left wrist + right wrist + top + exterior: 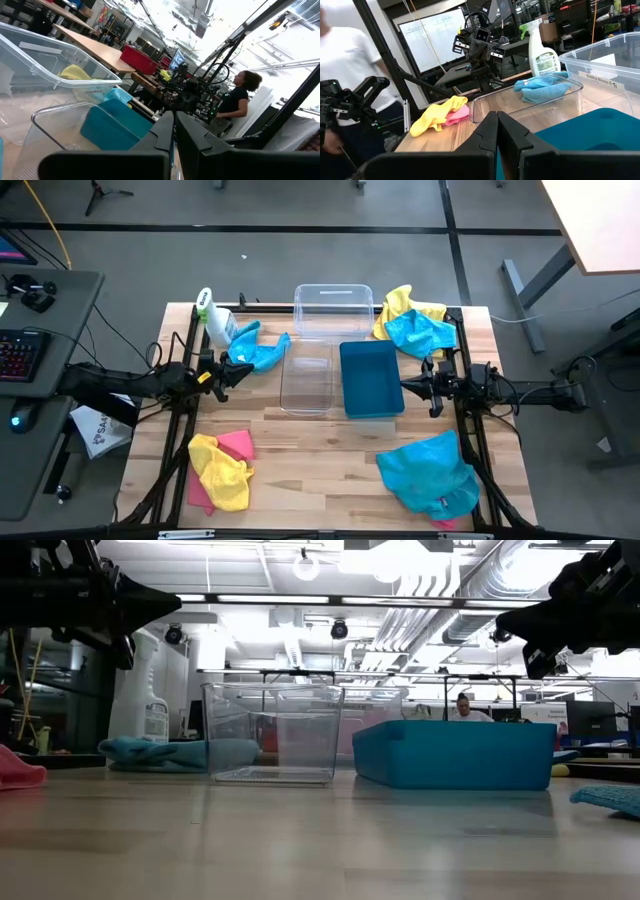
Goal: Sort microfiber towel by color & place in baskets
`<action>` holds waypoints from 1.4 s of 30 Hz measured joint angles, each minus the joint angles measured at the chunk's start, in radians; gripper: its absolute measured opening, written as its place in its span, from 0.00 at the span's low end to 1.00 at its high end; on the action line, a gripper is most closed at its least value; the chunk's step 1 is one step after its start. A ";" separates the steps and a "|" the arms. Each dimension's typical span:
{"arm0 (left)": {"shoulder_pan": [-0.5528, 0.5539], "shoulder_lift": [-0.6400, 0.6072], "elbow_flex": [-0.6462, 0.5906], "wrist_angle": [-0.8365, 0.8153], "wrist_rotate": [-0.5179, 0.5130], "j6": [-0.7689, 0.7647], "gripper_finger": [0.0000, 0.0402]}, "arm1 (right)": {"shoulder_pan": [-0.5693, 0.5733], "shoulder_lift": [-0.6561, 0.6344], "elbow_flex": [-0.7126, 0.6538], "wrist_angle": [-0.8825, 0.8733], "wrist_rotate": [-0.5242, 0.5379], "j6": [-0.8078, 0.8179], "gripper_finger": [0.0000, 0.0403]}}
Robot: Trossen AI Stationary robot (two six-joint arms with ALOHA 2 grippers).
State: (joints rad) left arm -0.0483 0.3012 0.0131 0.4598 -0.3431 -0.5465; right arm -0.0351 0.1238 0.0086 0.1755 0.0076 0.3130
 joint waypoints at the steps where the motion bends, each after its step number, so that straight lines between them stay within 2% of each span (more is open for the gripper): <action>1: 0.000 0.000 0.000 0.000 0.000 0.000 0.02 | 0.000 0.000 0.000 0.000 0.000 0.000 0.00; 39: 0.000 0.000 0.000 0.000 0.000 0.000 0.02 | 0.000 0.000 0.000 0.000 0.000 0.000 0.00; 42: 0.000 0.000 0.000 0.000 0.000 0.000 0.02 | 0.000 0.001 0.000 0.060 0.032 0.020 0.00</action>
State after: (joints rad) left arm -0.0486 0.3008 0.0130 0.4599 -0.3435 -0.5465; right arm -0.0349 0.1249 0.0086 0.2356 0.0398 0.3332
